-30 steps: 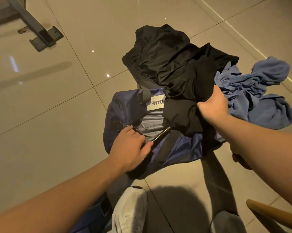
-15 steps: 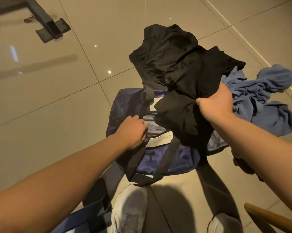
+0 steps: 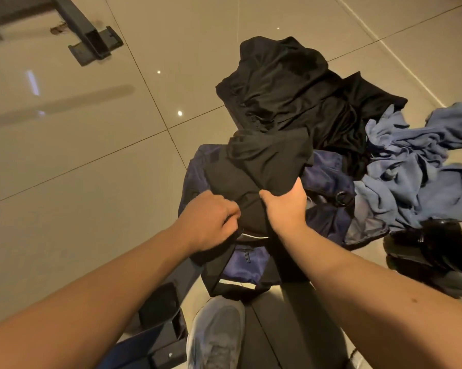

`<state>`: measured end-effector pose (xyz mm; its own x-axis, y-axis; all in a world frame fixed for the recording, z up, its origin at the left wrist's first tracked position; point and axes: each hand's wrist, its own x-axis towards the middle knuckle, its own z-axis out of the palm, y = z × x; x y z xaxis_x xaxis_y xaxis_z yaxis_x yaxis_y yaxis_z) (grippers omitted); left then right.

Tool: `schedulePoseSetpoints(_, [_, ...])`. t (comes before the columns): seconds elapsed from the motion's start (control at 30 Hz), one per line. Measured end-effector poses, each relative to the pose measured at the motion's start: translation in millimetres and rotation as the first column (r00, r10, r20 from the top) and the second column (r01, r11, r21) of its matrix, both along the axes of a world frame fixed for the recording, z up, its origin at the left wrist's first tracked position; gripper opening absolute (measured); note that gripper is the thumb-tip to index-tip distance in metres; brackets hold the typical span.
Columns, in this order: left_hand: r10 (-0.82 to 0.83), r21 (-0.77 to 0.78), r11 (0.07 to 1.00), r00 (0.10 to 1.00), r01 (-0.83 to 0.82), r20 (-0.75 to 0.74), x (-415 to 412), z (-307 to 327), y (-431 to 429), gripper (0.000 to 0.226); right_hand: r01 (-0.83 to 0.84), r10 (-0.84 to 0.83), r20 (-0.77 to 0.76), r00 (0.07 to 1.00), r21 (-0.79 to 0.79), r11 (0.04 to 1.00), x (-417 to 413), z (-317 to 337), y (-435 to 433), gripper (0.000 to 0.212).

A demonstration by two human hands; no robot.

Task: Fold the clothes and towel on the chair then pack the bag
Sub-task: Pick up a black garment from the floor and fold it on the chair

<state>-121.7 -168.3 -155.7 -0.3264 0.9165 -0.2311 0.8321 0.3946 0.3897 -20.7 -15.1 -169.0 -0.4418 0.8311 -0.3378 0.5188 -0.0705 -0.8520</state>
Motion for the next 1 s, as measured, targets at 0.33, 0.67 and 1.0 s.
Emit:
schedulePoseSetpoints(0.33, [0.173,-0.198,0.945,0.910,-0.262,-0.377,-14.1,-29.0,25.6,0.029,-0.095,0.107,0.118,0.987,-0.104,0.990,37.3,-4.7,-1.0,0.049])
schedulePoseSetpoints(0.67, [0.041,-0.384,0.880,0.849,-0.280,-0.527,-41.9,-39.5,49.8,0.033,-0.130,0.145,0.136,0.980,-0.110,0.985,55.2,-7.9,9.2,0.057])
schedulePoseSetpoints(1.0, [0.293,-0.166,0.926,0.923,-0.339,-0.251,-55.8,-39.5,47.9,0.018,-0.196,0.209,0.142,0.968,-0.102,0.975,58.1,-13.6,6.8,0.054])
